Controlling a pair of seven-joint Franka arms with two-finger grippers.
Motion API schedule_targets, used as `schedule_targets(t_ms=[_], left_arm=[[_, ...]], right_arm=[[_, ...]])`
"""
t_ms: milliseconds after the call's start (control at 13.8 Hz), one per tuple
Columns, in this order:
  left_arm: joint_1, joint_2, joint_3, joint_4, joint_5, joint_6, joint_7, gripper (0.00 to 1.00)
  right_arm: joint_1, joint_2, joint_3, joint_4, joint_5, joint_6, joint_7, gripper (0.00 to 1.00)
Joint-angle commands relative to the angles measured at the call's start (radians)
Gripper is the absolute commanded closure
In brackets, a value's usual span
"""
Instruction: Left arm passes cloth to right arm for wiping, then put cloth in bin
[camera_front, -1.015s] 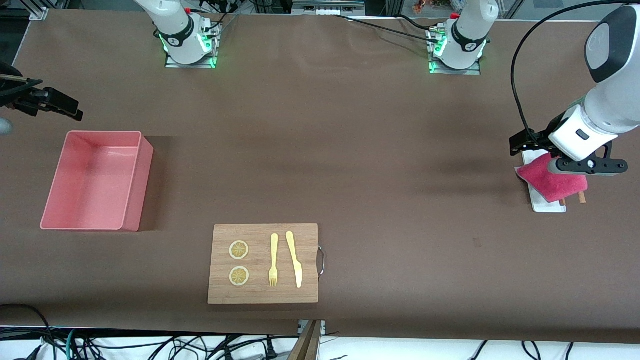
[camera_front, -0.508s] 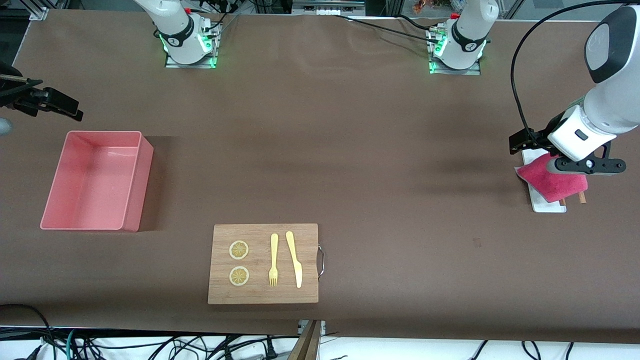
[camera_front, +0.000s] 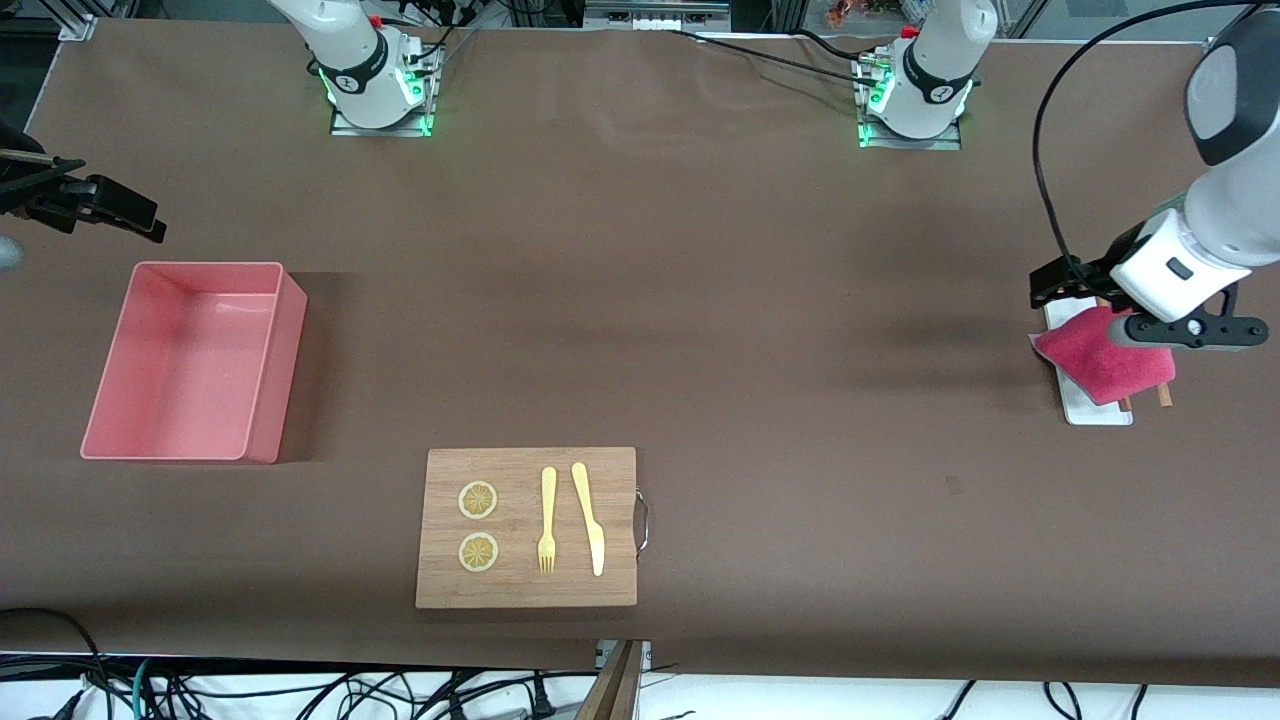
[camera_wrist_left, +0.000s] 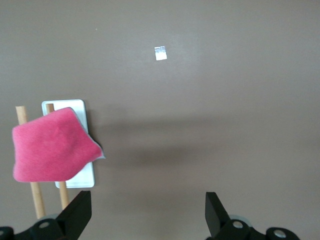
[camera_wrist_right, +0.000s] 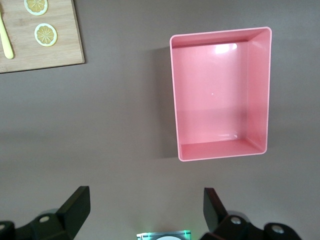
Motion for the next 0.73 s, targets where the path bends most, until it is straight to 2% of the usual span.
schedule_targets(t_ms=[0,290,653], left_arm=[[0.117,0.008,0.006,0.038,-0.065,-0.018,0.237,0.00],[0.275,0.039,0.007,0.041,-0.067,-0.006,0.539,0.00],[0.464,0.203,0.007,0.078,-0.108,0.087,0.982,0.00]], right_arm=[[-0.010,0.012,0.004,0.027,-0.003,-0.006,-0.023,0.00],[-0.010,0.012,0.004,0.027,-0.003,-0.006,-0.023,0.00],[-0.012,0.012,0.004,0.027,-0.003,-0.002,-0.021,0.00]])
